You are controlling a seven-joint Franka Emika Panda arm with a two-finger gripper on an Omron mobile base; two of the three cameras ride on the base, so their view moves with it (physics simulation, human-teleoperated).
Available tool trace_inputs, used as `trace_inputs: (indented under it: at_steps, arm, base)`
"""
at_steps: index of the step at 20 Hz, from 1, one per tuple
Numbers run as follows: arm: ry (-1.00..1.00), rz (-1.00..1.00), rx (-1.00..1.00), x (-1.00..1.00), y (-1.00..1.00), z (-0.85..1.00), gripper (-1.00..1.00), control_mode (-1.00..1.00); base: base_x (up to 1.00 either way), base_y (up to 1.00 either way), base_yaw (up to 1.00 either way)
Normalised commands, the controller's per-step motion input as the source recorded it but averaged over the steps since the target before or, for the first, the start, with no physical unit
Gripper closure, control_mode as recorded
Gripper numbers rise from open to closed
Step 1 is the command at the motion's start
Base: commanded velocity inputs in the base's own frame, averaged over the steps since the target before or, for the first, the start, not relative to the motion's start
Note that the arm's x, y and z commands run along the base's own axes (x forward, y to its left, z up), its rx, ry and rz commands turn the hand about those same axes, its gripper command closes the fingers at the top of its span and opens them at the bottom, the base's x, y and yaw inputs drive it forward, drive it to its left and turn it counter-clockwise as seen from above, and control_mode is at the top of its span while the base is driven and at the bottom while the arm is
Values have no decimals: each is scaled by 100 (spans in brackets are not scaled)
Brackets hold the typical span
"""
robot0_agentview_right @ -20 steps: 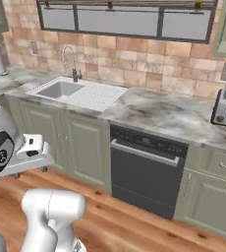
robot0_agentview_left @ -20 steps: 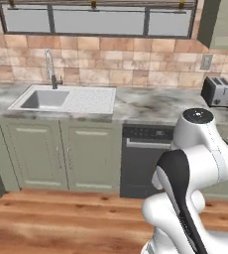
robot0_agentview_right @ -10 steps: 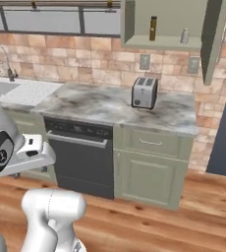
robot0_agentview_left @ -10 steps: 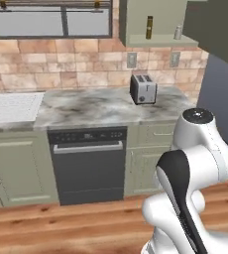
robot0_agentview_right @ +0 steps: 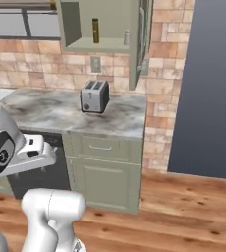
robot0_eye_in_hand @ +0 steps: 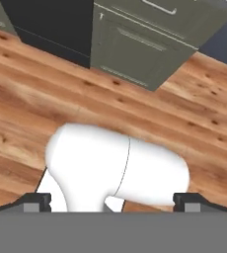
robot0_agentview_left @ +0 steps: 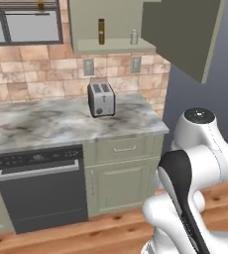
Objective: Collect the turmeric, ketchup, and shaker from the cabinet and place them next to the stove.
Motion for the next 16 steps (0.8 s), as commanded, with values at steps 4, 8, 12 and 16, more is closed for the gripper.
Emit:
trace_inputs:
  at_steps: [4, 8, 12, 16]
  arm:
    - [0, 0, 0, 0, 0, 0, -100, 100]
    - [0, 0, 0, 0, 0, 0, -100, 100]
    - [0, 0, 0, 0, 0, 0, -100, 100]
    - [0, 0, 0, 0, 0, 0, -100, 100]
  base:
    - [64, -12, -6]
    - [54, 0, -5]
    - [54, 0, -7]
    - [66, 14, -10]
